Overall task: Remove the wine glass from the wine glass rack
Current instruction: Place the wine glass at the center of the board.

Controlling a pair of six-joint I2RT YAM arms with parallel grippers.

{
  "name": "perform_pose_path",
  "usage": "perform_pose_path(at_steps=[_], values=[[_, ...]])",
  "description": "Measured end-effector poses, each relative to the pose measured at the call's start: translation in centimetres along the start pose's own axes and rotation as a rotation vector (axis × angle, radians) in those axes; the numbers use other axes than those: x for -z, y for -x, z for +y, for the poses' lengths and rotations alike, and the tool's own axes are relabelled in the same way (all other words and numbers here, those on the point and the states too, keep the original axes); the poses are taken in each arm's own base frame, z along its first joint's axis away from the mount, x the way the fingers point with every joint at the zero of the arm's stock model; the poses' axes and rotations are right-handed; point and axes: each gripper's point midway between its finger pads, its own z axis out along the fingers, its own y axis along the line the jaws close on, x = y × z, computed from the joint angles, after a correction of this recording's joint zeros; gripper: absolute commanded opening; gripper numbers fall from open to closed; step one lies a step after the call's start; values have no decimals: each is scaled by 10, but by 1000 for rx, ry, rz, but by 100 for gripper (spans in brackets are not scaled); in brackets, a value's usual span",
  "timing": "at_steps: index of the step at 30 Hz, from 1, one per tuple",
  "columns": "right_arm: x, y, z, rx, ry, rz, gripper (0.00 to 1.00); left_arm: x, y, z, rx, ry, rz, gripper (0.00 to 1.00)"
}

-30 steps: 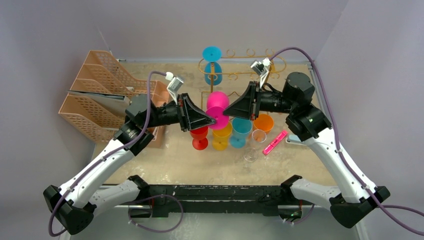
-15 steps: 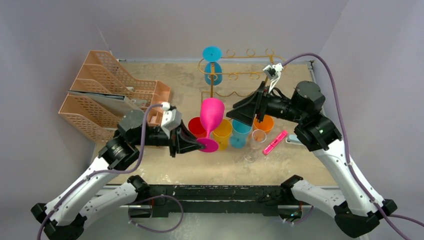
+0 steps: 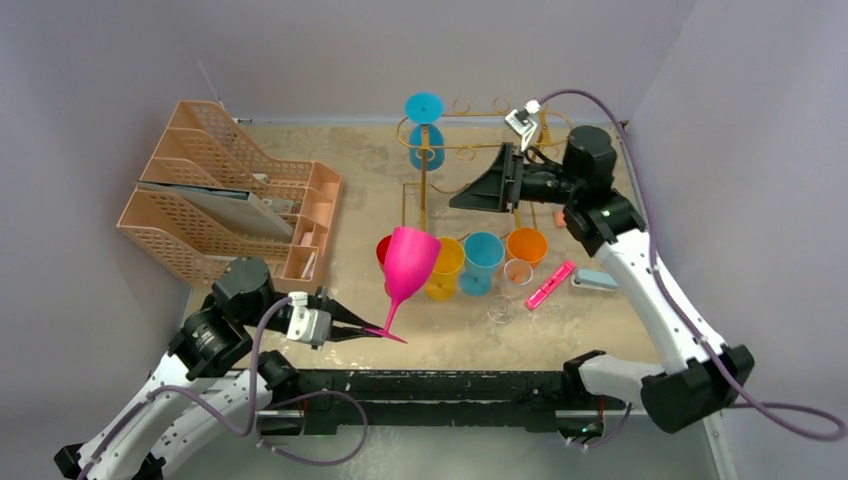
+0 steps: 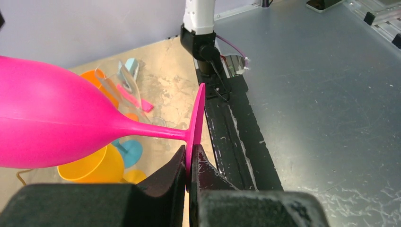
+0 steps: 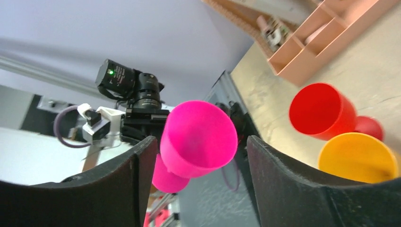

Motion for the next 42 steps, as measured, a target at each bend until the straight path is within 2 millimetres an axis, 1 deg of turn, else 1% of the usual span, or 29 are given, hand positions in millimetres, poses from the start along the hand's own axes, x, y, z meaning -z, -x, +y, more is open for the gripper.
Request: perform_pose_path(at_steps=[2,5,7,9,12,14,16,17,23,24,26,30,31,35,40,41,42], values=[[-11,-5,-3,-63,33,58,69,1,1,-4,-27,-17,-10,0],[-27,-21,-4,-127,71,148,67,1,3,-7,-56,-36,-21,0],[-37,-36,3,-140,99,219,65,1,3,-8,-63,-45,-22,0],[-42,-46,14,-132,130,274,62,0,2,-8,-71,-51,-21,0],[-42,-55,32,-106,188,322,58,-1,-2,-7,-68,-56,-8,0],[-39,-57,39,-93,213,336,54,-2,-5,-6,-61,-61,5,0],[-38,-59,42,-90,225,346,42,-3,-7,-5,-53,-65,15,0],[-37,-60,44,-89,235,356,39,-3,-8,-5,-53,-67,19,0],[-38,-77,57,-72,285,420,36,-6,-9,-3,-37,-86,30,0],[-38,-80,59,-67,292,430,32,-6,-8,-3,-38,-90,28,0],[-37,-85,61,-62,302,449,18,-7,-4,-3,-45,-100,22,0],[-37,-88,63,-53,314,467,1,-7,0,-3,-60,-103,16,0],[-37,-88,64,-53,315,469,0,-7,0,-3,-60,-103,17,0],[-35,-89,65,-58,314,474,0,-7,-3,-3,-50,-105,29,0],[-32,-89,67,-31,315,461,0,-7,-2,-2,-51,-106,32,0],[-31,-89,69,-20,317,455,0,-7,-1,-2,-55,-104,31,3],[-30,-89,70,-11,318,451,0,-7,-1,-1,-58,-103,29,9]])
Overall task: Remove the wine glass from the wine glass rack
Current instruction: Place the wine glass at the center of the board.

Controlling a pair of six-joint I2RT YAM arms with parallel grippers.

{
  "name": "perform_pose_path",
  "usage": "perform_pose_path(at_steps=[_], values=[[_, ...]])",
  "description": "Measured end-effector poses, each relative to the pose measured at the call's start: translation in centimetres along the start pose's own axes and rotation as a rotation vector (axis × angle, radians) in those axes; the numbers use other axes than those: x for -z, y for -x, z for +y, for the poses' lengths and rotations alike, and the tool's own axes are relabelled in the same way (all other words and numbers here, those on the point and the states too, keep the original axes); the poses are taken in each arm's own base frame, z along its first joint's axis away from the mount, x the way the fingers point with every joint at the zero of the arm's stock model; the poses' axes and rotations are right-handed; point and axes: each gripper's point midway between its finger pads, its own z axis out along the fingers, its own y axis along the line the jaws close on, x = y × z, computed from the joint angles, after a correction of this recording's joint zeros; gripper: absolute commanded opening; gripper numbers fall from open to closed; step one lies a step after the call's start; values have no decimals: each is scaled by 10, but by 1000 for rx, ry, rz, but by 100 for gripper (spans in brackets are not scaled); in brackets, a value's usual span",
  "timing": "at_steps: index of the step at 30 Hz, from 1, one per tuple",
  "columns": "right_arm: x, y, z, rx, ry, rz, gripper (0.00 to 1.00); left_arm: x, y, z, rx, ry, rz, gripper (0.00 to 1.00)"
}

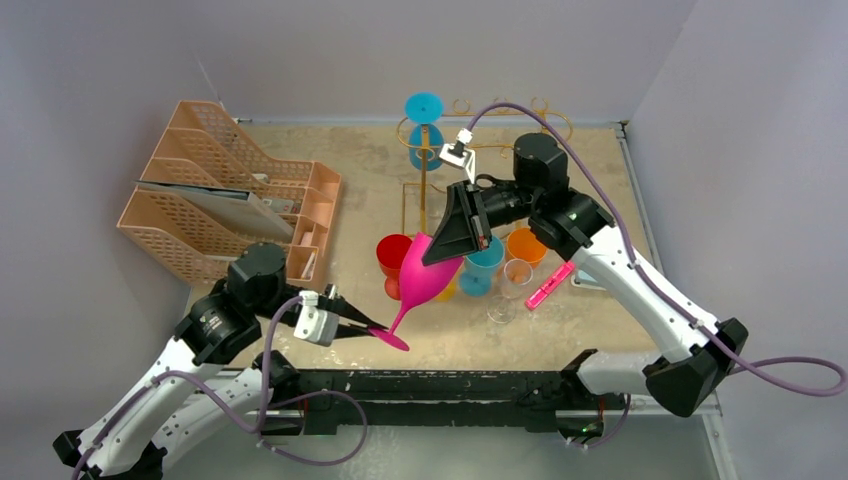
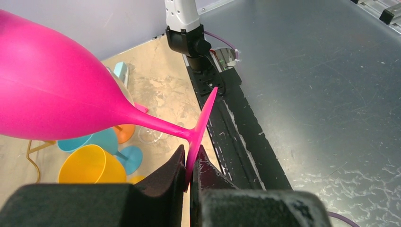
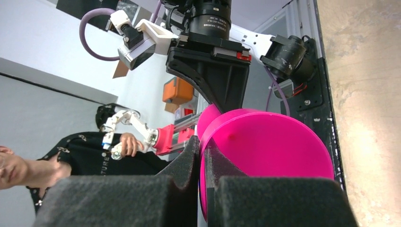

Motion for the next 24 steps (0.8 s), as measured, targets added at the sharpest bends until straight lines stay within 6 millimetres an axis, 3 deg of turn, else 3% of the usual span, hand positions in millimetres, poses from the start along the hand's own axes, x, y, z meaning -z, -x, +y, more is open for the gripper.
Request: perform_pose_path(at_steps=[6,8,11,17,24], values=[[1,-4,9,69,1,-6,0,0,1,3,11,16,2,34],[0,-7,8,79,-4,-2,0,0,1,4,18,21,4,60],[0,-10,-1,82,-41,-2,0,1,0,5,27,30,8,75],[5,-15,-25,123,-204,-39,0,4,-3,11,31,79,32,82],[16,-23,-23,277,-352,-68,0,17,-7,27,18,230,81,85]])
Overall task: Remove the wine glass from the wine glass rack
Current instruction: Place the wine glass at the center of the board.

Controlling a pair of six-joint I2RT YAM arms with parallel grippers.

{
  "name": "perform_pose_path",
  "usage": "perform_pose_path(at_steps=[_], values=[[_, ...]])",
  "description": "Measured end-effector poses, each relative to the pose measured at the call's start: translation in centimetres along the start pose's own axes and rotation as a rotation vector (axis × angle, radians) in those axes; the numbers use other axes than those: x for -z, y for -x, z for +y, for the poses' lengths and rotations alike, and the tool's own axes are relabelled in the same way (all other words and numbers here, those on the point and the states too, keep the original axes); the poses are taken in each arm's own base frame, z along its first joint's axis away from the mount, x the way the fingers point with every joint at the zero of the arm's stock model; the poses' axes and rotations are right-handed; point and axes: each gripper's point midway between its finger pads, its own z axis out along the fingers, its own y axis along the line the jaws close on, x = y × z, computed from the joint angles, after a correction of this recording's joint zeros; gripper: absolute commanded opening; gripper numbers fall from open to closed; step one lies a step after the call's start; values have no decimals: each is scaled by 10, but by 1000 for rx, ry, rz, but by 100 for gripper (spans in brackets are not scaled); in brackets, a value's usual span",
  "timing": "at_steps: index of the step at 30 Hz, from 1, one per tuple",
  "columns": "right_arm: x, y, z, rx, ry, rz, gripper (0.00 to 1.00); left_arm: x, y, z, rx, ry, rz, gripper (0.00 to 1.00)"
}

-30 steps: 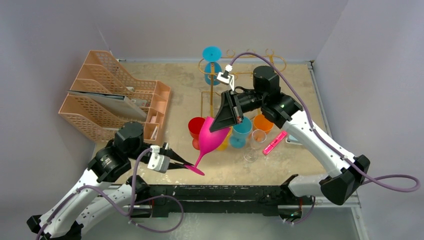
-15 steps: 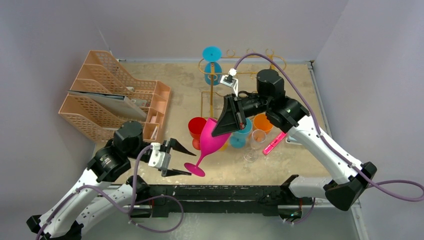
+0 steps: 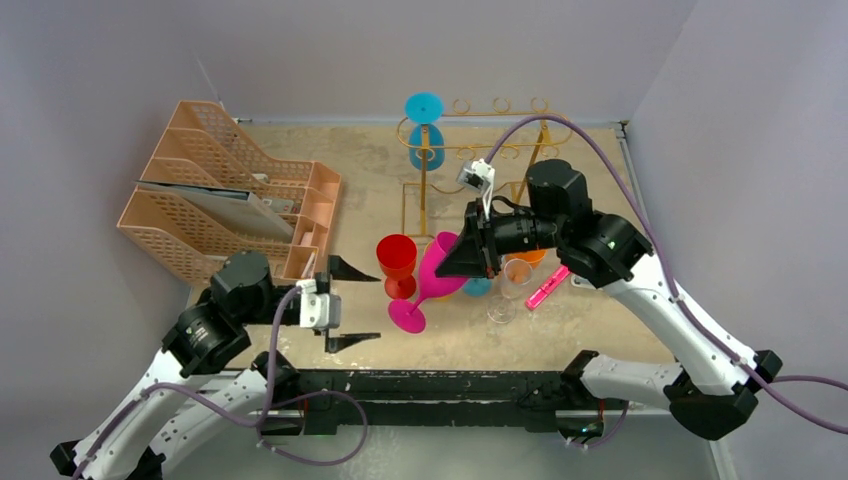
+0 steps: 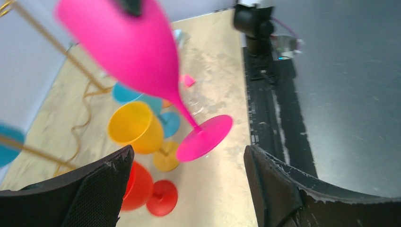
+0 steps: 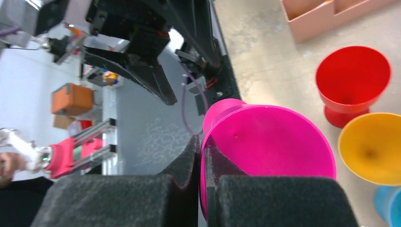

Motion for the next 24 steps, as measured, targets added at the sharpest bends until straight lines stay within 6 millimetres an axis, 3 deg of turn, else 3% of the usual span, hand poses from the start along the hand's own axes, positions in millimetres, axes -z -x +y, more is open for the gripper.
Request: perform_pose_path(at_steps=[3,4,7,10,13,17,20,24], values=[[0,-6,-7,51,-69,10,0,8,0,24,46,171,23,89],[-1,-10,-11,65,-93,22,0,14,-1,37,100,267,29,95],[-7,-24,-18,116,-129,60,0,37,-6,75,275,567,56,99],[-16,-57,-24,200,-137,127,0,56,-1,99,379,742,81,100],[-22,-92,-31,292,-147,199,0,61,6,117,464,830,115,100],[-27,-119,-42,412,-170,274,0,55,-8,129,555,877,193,100],[-30,-130,-54,500,-199,305,0,50,-28,126,616,878,265,100],[-31,-145,-77,574,-262,334,0,53,-31,120,642,881,265,100]])
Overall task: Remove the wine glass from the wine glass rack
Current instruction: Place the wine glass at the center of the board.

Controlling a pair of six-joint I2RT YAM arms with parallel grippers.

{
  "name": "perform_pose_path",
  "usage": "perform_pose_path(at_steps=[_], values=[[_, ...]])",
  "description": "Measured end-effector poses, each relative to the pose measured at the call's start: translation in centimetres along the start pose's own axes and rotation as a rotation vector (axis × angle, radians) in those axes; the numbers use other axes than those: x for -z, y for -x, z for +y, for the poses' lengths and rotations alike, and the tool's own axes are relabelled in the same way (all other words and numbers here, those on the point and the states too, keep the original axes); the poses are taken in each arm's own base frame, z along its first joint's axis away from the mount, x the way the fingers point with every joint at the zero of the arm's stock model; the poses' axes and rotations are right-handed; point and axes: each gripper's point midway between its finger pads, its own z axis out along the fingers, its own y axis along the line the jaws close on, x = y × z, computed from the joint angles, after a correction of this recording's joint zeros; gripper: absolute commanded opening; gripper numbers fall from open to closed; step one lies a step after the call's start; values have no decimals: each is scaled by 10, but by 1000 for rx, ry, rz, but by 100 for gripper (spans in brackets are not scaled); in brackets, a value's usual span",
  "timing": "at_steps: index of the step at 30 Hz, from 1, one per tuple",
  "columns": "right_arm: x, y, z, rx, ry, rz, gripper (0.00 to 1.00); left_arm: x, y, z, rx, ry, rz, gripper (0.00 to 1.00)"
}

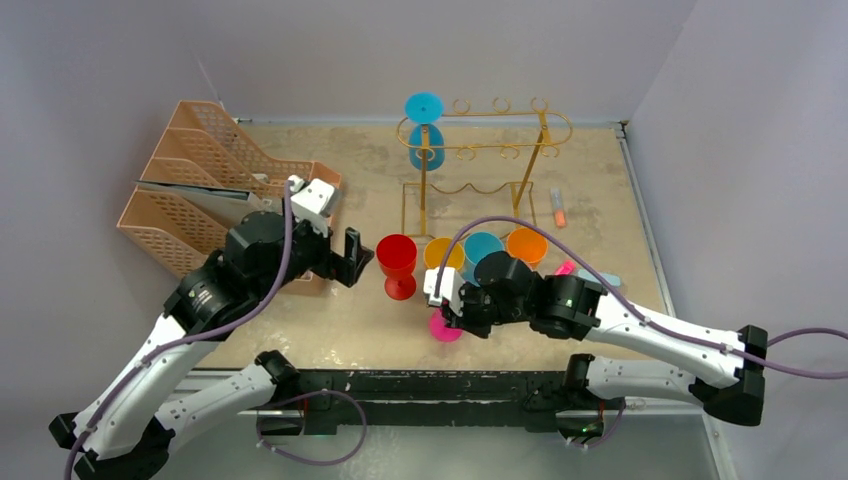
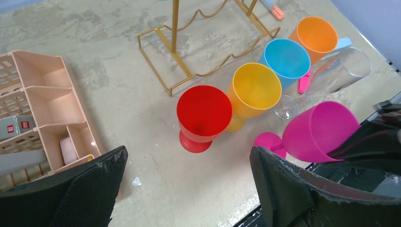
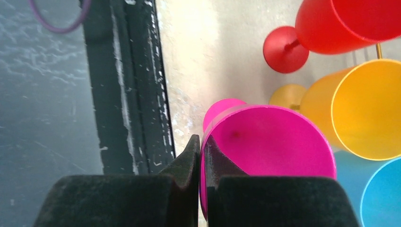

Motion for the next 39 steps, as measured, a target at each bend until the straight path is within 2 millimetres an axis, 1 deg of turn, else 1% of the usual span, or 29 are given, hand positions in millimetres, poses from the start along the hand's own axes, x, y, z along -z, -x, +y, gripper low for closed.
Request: perform_pose_path(at_steps=[3,6,10,13,17,21,28,32,37,39], values=[[-7,-14,-8,19,-41,29,0,6,2,0,2,-3,-18,100],[-16,-25,-16,32,-87,50,0,10,0,1,2,-2,-13,100],[-27,-37,-26,34,-132,73,0,9,-7,2,-1,4,15,100],[-33,-47,-31,35,-168,72,0,9,-7,2,-1,5,18,100],[-30,-45,-38,40,-216,41,0,8,-9,2,-2,6,28,100],[-26,-49,-40,40,-231,43,0,7,-11,3,-2,7,38,100],[-17,-50,-35,40,-217,36,1,6,-12,2,-1,5,45,100],[-15,-52,-29,26,-188,65,4,6,-12,1,4,3,46,100],[-14,-42,-27,5,-164,98,5,6,-13,0,14,-2,50,100],[-16,-42,-28,2,-162,111,7,7,-14,0,15,-2,56,100]])
